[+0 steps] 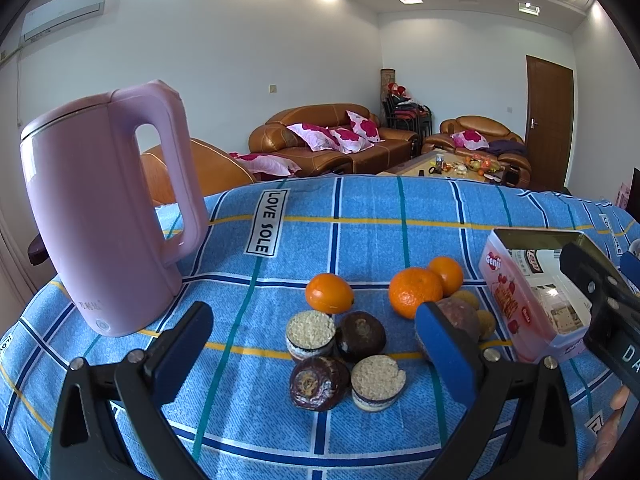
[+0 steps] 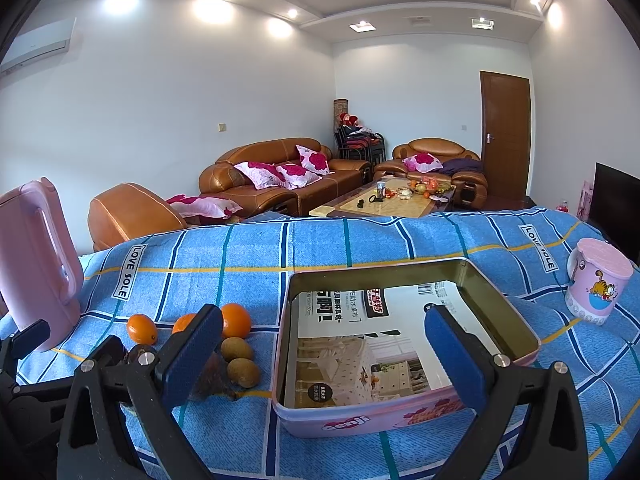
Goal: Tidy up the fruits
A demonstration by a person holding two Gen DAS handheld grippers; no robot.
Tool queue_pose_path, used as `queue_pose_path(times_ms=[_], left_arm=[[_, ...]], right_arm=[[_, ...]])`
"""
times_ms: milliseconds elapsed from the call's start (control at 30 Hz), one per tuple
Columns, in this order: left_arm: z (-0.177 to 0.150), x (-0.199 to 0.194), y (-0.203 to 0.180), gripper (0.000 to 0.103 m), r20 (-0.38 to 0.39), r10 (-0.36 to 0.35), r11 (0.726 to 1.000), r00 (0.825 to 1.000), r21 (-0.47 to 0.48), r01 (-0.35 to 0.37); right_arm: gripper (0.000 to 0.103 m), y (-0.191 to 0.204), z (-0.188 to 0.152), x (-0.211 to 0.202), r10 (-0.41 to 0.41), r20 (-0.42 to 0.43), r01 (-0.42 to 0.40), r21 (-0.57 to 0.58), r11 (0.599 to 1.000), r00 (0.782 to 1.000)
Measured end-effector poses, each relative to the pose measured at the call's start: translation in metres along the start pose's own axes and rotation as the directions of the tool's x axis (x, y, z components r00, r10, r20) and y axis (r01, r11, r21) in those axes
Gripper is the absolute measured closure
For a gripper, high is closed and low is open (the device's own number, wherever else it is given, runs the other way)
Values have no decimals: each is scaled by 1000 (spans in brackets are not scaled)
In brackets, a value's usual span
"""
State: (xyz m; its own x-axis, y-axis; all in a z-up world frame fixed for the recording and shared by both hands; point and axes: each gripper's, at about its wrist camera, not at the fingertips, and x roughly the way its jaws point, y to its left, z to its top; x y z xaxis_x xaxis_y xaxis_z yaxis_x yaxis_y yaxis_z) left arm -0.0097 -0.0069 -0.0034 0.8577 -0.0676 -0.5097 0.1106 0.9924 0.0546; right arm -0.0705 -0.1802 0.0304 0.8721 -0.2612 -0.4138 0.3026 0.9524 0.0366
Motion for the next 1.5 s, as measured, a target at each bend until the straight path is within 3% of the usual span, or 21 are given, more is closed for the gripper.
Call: queue_pose_path(times_ms=[267, 367, 533, 667, 833, 967, 1133, 1267, 1367, 1500], left_arm=[[1, 4, 3, 0, -21, 19, 1000, 1000, 1, -19], [4, 5, 8, 0, -37, 29, 1000, 999, -7, -29], [14, 10, 28, 0, -58, 93, 995, 994, -17, -95], [19, 19, 56, 0, -108, 136, 987, 985, -75, -145], [23, 28, 92, 0, -158, 76, 973, 984, -204, -108], [24, 28, 100, 0, -146, 75, 970, 986, -220, -106], [27, 29, 93, 0, -142, 81, 979, 987, -174, -105], [30, 31, 85, 1, -141, 73, 989, 987, -121, -90], [29, 32, 78, 1, -141, 74, 994, 987, -69, -85], [26, 37, 72, 1, -171, 34, 999, 985, -34, -40]], right_arm=[[2, 0, -1, 2, 19, -4, -19, -5, 1000, 1000], [12, 2, -2, 3, 38, -14, -38, -17, 999, 999], [41, 5, -4, 10, 100, -62, -102, -19, 995, 993], [41, 9, -3, 7, 210, -70, -211, -2, 978, 975], [41, 40, -10, 13, 321, -147, -336, -85, 938, 936], [41, 68, -18, 28, 309, -250, -356, -174, 918, 918], [41, 88, -21, 44, 218, -302, -304, -276, 912, 928], [41, 86, -24, 58, 216, -381, -326, -251, 911, 899], [41, 94, -27, 56, 200, -387, -330, -307, 893, 900], [50, 99, -31, 50, 158, -370, -301, -368, 880, 915]])
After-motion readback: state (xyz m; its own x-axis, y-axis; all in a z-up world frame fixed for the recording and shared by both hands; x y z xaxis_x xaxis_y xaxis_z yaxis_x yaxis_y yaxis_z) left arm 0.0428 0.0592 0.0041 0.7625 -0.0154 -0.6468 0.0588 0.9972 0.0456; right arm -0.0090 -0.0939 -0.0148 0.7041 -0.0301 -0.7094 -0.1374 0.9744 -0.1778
